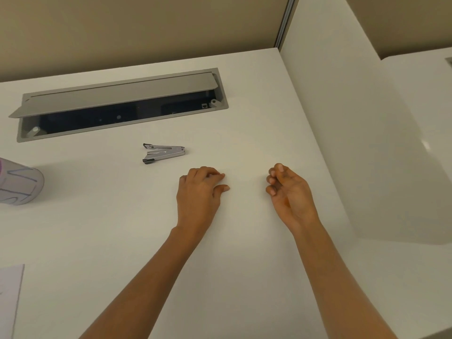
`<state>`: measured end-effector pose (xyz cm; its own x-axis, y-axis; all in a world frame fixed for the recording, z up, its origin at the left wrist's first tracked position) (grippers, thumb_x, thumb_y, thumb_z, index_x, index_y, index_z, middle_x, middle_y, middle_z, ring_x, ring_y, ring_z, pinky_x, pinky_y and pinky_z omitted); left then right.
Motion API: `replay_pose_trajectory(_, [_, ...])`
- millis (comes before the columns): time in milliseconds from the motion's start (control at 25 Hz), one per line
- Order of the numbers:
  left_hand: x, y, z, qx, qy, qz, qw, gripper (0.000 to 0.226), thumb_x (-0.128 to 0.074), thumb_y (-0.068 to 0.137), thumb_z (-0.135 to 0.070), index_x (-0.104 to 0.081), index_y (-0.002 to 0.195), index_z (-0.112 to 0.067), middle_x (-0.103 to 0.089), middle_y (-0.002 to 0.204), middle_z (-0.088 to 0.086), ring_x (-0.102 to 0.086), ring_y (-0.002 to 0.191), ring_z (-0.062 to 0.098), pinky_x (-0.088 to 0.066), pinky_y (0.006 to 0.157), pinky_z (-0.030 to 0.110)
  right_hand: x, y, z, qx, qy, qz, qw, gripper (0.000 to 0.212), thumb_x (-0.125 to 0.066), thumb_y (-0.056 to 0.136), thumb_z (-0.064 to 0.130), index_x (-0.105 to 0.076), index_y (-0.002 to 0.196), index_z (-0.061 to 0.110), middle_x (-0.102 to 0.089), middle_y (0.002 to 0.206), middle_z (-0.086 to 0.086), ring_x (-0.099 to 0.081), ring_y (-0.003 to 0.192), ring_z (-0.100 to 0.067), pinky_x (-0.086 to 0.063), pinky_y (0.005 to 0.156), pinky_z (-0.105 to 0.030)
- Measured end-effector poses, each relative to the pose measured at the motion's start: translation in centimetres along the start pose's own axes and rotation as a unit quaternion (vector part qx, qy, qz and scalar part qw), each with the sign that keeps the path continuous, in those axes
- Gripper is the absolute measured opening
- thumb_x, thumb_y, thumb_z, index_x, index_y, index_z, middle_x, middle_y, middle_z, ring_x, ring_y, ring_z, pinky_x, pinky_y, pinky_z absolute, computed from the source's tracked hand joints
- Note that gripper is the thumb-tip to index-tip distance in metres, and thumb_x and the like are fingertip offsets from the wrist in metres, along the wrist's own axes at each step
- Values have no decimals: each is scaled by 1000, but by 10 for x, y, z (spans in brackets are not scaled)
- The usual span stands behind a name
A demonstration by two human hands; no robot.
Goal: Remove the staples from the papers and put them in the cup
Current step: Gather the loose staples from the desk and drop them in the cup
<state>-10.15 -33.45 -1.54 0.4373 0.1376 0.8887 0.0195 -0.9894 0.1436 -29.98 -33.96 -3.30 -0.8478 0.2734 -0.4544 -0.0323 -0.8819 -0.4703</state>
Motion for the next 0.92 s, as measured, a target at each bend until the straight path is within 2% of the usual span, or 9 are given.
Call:
replay_pose_trajectory(120, [-2, 5, 2, 21, -35, 25, 999, 16, -75, 81, -28, -77, 93, -18, -71, 97, -4, -59, 93, 23, -29, 80, 25, 0, -3, 1, 2, 5, 3, 1000, 22, -55, 94, 10, -66, 77, 17, -58, 76, 4, -51, 66, -10, -38, 51, -19])
replay_pose_trajectory(280, [-1, 9, -1, 34, -38, 17, 999, 7, -71, 84, -21, -77, 85, -17, -71, 90, -4, -58, 87, 23, -26, 77, 23, -3, -7, 0, -1, 1, 10, 1000, 13, -59, 90, 15, -64, 78, 16, -57, 77, 3, -50, 67, -10, -37, 51, -19])
replay_pose_trajectory(360, [0, 13, -1, 34, -19, 9, 999, 7, -70, 84, -20, -76, 81, -18, -70, 85, -3, -58, 84, 24, -28, 76, 26, -5, -9, -2, -2, 1, 15, 1000, 9, -60, 88, 16, -63, 79, 15, -56, 77, 3, -50, 68, -10, -37, 51, -20])
replay_pose_trajectory(520, [-1, 13, -6, -14, 96, -20, 995, 4, -71, 83, -18, -71, 80, -18, -67, 85, 0, -59, 81, 27, -39, 70, 37, -7, -15, 1, 0, -7, 18, 1000, 7, -62, 86, 18, -63, 81, 15, -57, 78, 3, -51, 69, -10, -36, 52, -20])
replay_pose_trajectory(600, [-5, 15, -12, -39, 150, -17, 988, 7, -61, 87, -13, -67, 85, -14, -64, 90, 3, -57, 84, 27, -41, 71, 38, -10, -20, 5, 3, -14, 19, 1000, 12, -58, 91, 16, -63, 80, 16, -56, 78, 3, -50, 69, -10, -35, 52, -21])
replay_pose_trajectory(720, [-11, 24, -12, -41, 190, 36, 980, 25, -36, 96, -11, -60, 101, -10, -59, 104, 7, -53, 94, 28, -39, 78, 38, -15, -31, 16, 13, -17, 23, 1000, 18, -54, 96, 15, -62, 79, 16, -55, 79, 3, -50, 70, -11, -34, 52, -21])
replay_pose_trajectory(800, [2, 25, -2, 13, 116, 23, 993, 23, -36, 97, -7, -57, 105, -9, -59, 106, 8, -51, 97, 28, -38, 76, 36, -16, -40, 24, 23, -12, 29, 999, 19, -54, 96, 15, -62, 79, 16, -56, 80, 3, -50, 70, -11, -35, 51, -21])
replay_pose_trajectory(840, [17, 22, 5, 60, 45, -14, 997, 19, -40, 97, -6, -57, 104, -9, -60, 105, 8, -51, 96, 28, -38, 73, 35, -15, -44, 29, 30, -7, 32, 999, 18, -54, 96, 15, -62, 79, 15, -56, 80, 3, -50, 70, -11, -35, 51, -21])
replay_pose_trajectory(920, [43, 10, 27, 159, -75, -82, 981, 14, -45, 99, -11, -58, 103, -9, -63, 103, 9, -54, 96, 27, -38, 69, 32, -13, -50, 34, 34, 1, 31, 999, 17, -55, 95, 16, -62, 79, 16, -56, 81, 3, -50, 70, -11, -35, 52, -21])
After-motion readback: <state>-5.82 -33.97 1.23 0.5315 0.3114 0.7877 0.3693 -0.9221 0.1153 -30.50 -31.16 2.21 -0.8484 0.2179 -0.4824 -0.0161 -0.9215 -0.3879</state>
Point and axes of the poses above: each hand's wrist, its own y-axis towards the middle knuckle, its own x-axis out of the back of the hand, z = x × y, the point moved 7 cm from there along y, towards the middle knuckle
